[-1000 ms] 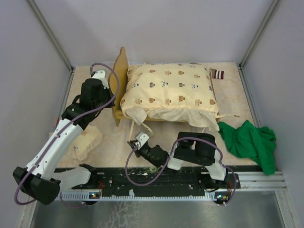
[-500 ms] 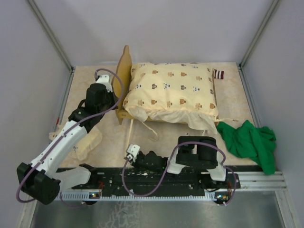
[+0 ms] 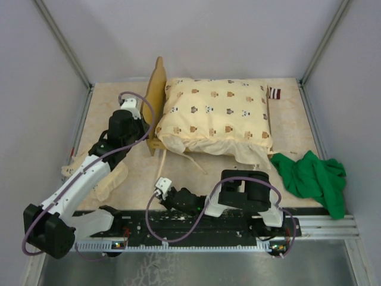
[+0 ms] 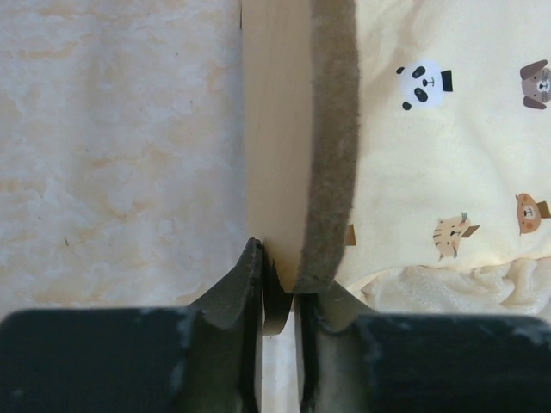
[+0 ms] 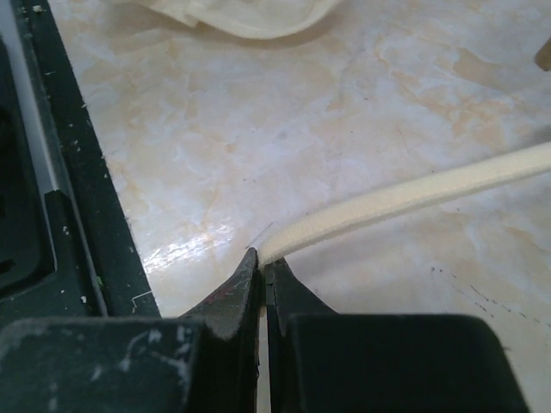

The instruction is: Set up the pet bed

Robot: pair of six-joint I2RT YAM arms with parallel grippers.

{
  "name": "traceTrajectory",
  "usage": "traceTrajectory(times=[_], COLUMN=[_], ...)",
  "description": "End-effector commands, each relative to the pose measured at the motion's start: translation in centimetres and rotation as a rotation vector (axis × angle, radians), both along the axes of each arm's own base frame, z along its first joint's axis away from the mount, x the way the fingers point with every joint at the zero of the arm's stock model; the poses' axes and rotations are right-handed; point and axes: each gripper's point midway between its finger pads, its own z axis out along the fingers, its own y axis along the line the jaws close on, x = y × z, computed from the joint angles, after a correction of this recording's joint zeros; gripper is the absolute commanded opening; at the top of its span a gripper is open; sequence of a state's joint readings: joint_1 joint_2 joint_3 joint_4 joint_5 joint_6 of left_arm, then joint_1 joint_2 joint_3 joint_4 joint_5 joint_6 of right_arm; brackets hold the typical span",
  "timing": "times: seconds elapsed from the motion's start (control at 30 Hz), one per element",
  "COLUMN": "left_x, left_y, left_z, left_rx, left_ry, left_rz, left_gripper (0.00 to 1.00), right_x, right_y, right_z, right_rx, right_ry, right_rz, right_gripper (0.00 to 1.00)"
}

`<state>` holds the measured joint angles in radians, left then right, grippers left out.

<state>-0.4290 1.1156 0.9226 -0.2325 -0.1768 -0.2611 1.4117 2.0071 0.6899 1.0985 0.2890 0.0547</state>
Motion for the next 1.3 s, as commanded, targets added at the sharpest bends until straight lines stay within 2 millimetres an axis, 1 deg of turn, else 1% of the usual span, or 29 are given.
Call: traceTrajectory(times=[0.0, 0.1, 0.13, 0.17, 0.2, 0.23, 0.33, 0.37, 0.43, 0.47, 0.67, 0.77, 0.83, 0.93, 1.07, 1.17, 1.27], left_x=[-0.8, -2.1, -2.6, -2.9, -3.3, -3.6, -4.5, -4.8, -5.4, -5.8, -7.8, -9.1, -10.0, -10.8, -11.4, -11.7, -11.8], left_y=[-2.0, -1.9, -1.6, -1.3, -1.1, -0.7, 0.1, 0.3, 0.3, 0.3, -0.3, -1.0, -1.3, -1.6, -1.2, -1.4, -1.5], left_z=[1.5, 0.0, -0.1, -0.3, -0.4, -0.5, -0.5, -0.4, -0.3, -0.4, -1.4, -2.4, -3.0, -3.9, -4.2, -4.0, -4.0], left_rx=[-0.243, -0.25, -0.251, -0.248, -0.244, -0.241, -0.242, -0.246, -0.243, -0.237, -0.247, -0.259, -0.268, -0.266, -0.27, -0.298, -0.311], left_ry=[-0.017, 0.02, 0.019, 0.02, 0.021, 0.021, 0.035, 0.043, 0.059, 0.073, 0.122, 0.153, 0.164, 0.176, 0.184, 0.169, 0.177], left_rz=[-0.017, -0.027, -0.023, -0.018, -0.013, -0.002, 0.031, 0.036, 0.023, 0.014, -0.059, -0.115, -0.154, -0.191, -0.178, -0.189, -0.184], left_gripper=[0.23, 0.37, 0.43, 0.46, 0.49, 0.51, 0.57, 0.58, 0.61, 0.61, 0.62, 0.62, 0.62, 0.62, 0.62, 0.62, 0.61], right_x=[1.3, 1.7, 1.9, 1.9, 1.9, 1.7, 1.3, 1.4, 1.9, 2.5, 5.6, 7.4, 8.6, 9.7, 10.8, 11.4, 11.5], right_y=[0.6, -0.8, -1.5, -2.1, -2.5, -3.0, -3.6, -4.0, -4.8, -5.4, -8.8, -10.9, -12.6, -14.9, -17.6, -18.9, -19.1], right_z=[1.6, 1.9, 2.4, 3.0, 3.6, 3.6, 4.5, 4.6, 5.5, 5.8, 6.7, 5.8, 5.0, 4.3, 3.1, 2.2, 1.5], right_rx=[0.048, 0.0, 0.002, 0.004, 0.008, -0.018, -0.072, -0.094, -0.105, -0.106, -0.114, -0.174, -0.223, -0.268, -0.312, -0.316, -0.315], right_ry=[0.012, 0.0, -0.005, -0.008, -0.007, -0.003, -0.008, -0.011, -0.007, 0.001, 0.009, 0.024, 0.043, 0.06, 0.095, 0.13, 0.16], right_rz=[-0.065, -0.097, -0.11, -0.116, -0.118, -0.108, -0.073, -0.076, -0.091, -0.106, -0.212, -0.286, -0.343, -0.401, -0.476, -0.521, -0.526], right_gripper=[0.06, 0.2, 0.25, 0.3, 0.35, 0.37, 0.46, 0.47, 0.47, 0.47, 0.47, 0.46, 0.46, 0.46, 0.47, 0.49, 0.49])
